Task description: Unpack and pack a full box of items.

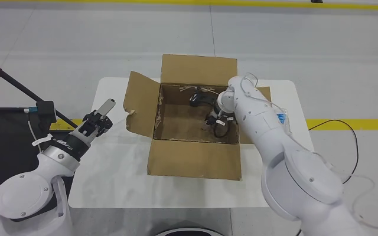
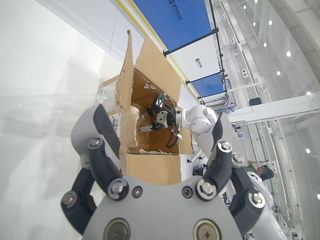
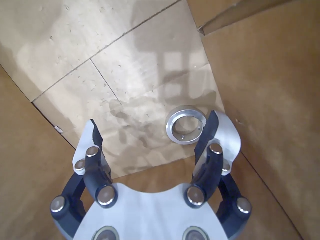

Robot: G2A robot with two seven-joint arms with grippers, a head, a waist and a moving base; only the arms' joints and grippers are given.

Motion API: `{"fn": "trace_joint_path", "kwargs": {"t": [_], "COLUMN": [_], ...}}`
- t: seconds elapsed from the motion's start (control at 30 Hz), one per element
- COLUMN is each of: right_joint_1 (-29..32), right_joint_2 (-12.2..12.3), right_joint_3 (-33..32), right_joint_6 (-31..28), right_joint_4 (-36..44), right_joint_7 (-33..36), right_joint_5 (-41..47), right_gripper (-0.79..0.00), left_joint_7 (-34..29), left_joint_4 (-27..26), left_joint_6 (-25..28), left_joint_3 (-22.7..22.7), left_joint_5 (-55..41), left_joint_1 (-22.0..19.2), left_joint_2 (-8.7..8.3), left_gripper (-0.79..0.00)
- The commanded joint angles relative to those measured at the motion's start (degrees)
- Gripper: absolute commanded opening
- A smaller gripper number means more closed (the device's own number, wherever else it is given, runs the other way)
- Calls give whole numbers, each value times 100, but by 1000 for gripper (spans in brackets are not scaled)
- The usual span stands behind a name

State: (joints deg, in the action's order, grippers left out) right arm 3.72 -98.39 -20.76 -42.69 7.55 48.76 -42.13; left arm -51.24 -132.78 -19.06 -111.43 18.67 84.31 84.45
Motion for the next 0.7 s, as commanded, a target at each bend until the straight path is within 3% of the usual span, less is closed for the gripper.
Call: {"fn": "trace_joint_path", "kwargs": {"t": [0.0,0.37,0.67], "right_joint_1": [16,115,151], "right_joint_2": [16,79,90], "right_joint_3": [-16,-103,-131], "right_joint_6": [105,307,-91], "right_joint_4": [15,125,289], "right_joint_7": [13,191,564], "right_joint_5": [-3,16,-5], "right_gripper": [-18,-22,0], "left_joint_7": [0,0,0], "left_joint_4": [0,0,0], "left_joint_6": [0,0,0], "left_joint_3": [0,0,0], "left_joint_5": [0,0,0], "left_joint_1": [0,0,0], "left_joint_2": [0,0,0], "left_gripper": [0,0,0]}}
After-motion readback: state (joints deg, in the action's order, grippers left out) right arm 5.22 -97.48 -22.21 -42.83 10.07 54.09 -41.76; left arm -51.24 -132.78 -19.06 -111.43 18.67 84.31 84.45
